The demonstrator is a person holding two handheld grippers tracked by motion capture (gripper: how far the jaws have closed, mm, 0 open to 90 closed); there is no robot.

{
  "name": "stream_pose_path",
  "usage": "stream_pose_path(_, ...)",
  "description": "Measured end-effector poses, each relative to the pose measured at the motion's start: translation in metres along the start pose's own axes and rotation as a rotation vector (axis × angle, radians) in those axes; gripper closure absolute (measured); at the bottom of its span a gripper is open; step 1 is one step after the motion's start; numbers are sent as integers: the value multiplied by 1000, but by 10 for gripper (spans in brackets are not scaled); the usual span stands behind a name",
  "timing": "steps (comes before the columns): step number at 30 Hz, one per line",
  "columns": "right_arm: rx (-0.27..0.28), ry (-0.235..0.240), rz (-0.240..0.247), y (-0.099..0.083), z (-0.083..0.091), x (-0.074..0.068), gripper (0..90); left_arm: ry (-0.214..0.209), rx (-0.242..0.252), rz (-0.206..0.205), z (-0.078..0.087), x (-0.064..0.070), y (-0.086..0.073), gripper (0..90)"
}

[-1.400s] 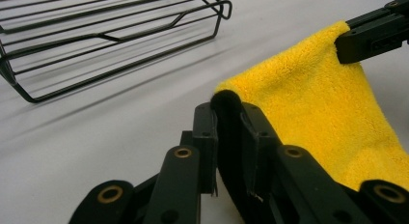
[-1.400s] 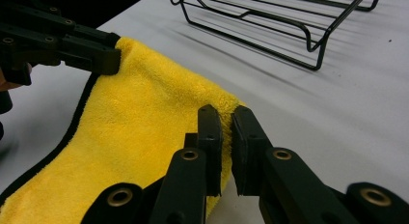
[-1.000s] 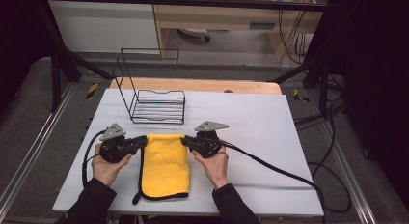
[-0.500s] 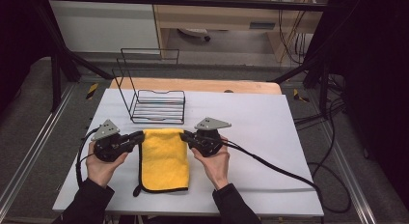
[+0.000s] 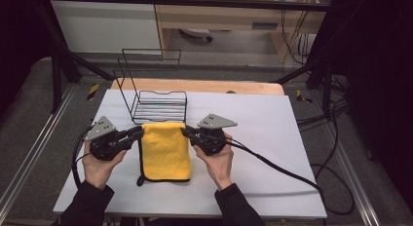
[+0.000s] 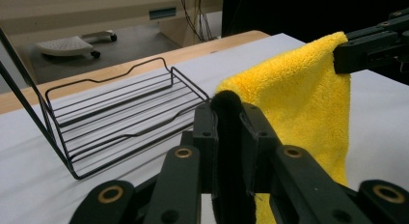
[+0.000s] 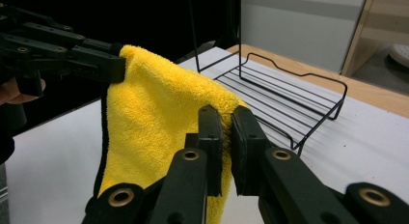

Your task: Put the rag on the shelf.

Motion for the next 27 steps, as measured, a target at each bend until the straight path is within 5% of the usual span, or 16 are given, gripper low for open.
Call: stream_pose_path(27, 131, -41, 65, 49, 22, -2, 844, 37, 162, -29, 20, 1, 47, 785)
Point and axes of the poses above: each handheld gripper's, and its own axes: z roughly backward along the jaws, y roughly out of its top, x roughly to its right, the point moved 9 cm from there along -z, roughly forward along the jaws, and after that the axes turned 5 degrees about -x, right-handed, at the moved point
